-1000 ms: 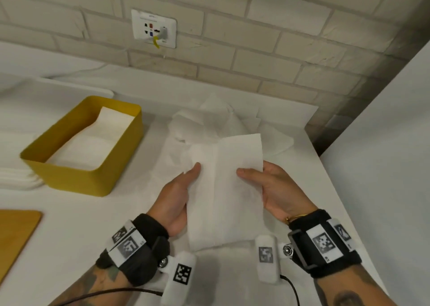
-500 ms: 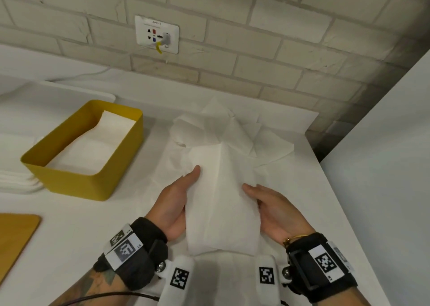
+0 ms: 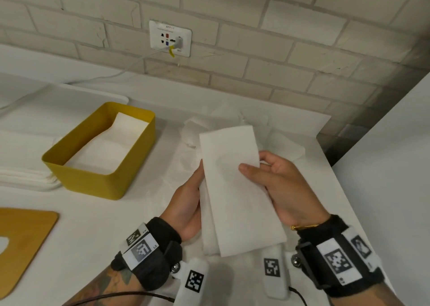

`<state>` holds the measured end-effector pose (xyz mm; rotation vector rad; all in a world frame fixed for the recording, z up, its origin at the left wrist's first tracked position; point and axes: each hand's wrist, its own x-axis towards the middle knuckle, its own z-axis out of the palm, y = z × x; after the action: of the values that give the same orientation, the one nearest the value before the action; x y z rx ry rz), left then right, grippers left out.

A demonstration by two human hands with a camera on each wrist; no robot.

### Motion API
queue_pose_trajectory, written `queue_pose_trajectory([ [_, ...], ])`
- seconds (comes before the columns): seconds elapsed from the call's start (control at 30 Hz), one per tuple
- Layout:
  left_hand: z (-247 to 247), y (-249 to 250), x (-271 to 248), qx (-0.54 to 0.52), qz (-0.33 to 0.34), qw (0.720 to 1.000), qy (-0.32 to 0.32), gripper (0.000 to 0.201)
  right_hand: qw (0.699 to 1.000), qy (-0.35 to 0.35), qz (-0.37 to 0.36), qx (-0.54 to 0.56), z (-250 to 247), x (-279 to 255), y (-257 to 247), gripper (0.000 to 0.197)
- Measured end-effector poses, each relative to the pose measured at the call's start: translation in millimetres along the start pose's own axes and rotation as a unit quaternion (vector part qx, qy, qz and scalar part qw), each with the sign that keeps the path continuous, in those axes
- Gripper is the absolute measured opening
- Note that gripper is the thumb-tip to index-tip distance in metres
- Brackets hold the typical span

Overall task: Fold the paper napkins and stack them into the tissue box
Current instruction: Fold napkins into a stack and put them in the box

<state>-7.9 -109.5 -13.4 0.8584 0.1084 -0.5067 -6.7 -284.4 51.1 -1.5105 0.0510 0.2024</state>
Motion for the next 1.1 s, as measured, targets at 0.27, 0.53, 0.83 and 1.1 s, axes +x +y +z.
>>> queue_pose_trajectory([
  [0.27, -5.3, -0.6, 3.1, -0.005, 0.003, 1.000, 0.020, 0.077, 0.992, 0.057, 0.026, -0.109, 7.4, 7.4, 29.6, 0.018],
  [0.53, -3.5, -2.9, 3.4, 0.028, 0.013, 0.999, 0.042, 0.049, 0.990, 0.067, 0.030, -0.124, 14.2, 5.9, 33.2, 0.021],
  [0.83, -32.6, 22.3, 2.3, 0.014, 0.096, 0.988, 0.124, 0.033, 0.969, -0.042, 0.151, -0.193, -10.2, -25.4, 63.8, 0.024],
  [1.1, -50.6, 32.7, -3.5, 0.012, 0.125, 0.978, 0.165, 0.034, 0.930, 0.141, 0.141, -0.309, -101.7, 10.0, 46.3, 0.022],
])
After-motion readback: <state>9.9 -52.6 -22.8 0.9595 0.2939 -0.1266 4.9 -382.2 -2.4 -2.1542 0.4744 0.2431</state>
